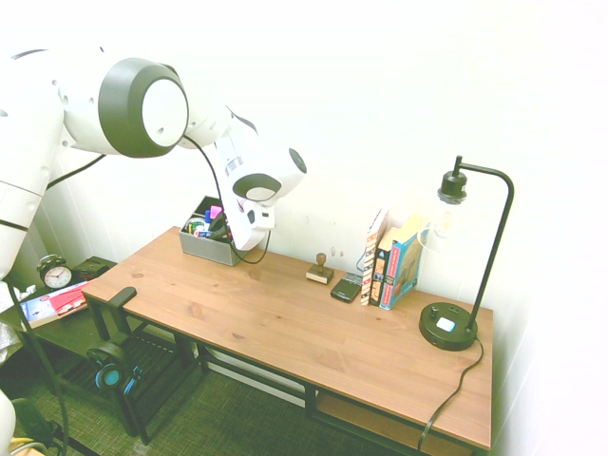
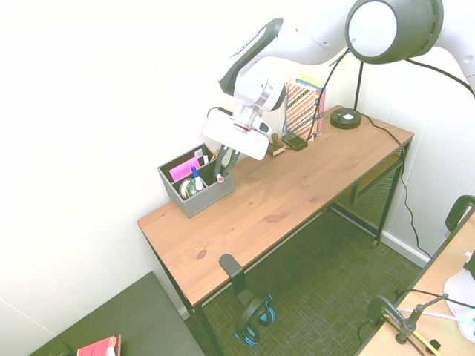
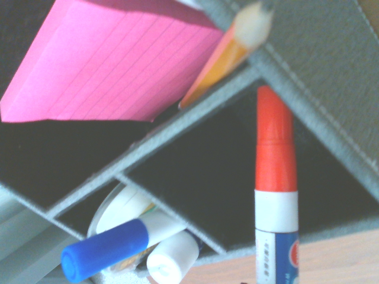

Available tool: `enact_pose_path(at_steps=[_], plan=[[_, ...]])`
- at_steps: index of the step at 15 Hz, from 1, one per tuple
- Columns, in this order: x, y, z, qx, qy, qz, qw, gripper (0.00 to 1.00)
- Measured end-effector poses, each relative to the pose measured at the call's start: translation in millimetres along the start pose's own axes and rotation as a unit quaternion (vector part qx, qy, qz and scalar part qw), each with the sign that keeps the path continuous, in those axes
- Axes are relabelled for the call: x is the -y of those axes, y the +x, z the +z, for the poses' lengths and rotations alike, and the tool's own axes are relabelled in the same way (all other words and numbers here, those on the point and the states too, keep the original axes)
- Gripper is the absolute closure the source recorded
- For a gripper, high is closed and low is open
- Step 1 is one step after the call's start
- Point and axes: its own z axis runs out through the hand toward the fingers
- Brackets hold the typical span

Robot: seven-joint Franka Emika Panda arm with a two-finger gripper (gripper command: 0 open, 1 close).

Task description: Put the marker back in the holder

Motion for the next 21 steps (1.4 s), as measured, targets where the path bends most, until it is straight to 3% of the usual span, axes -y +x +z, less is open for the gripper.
enact_pose_path(at_steps=[7, 12, 17, 21], plan=[[1.5, -1.1, 0.6, 0.002, 0.001, -0.012, 1.000, 0.00], [-10.5, -67.5, -23.2, -0.097, -0.068, -0.083, 0.989, 0.00], [-83.6, -111.7, -74.5, -0.225, -0.162, -0.160, 0.948, 0.00], [-140.0, -125.7, -102.3, -0.332, -0.203, -0.221, 0.894, 0.00]])
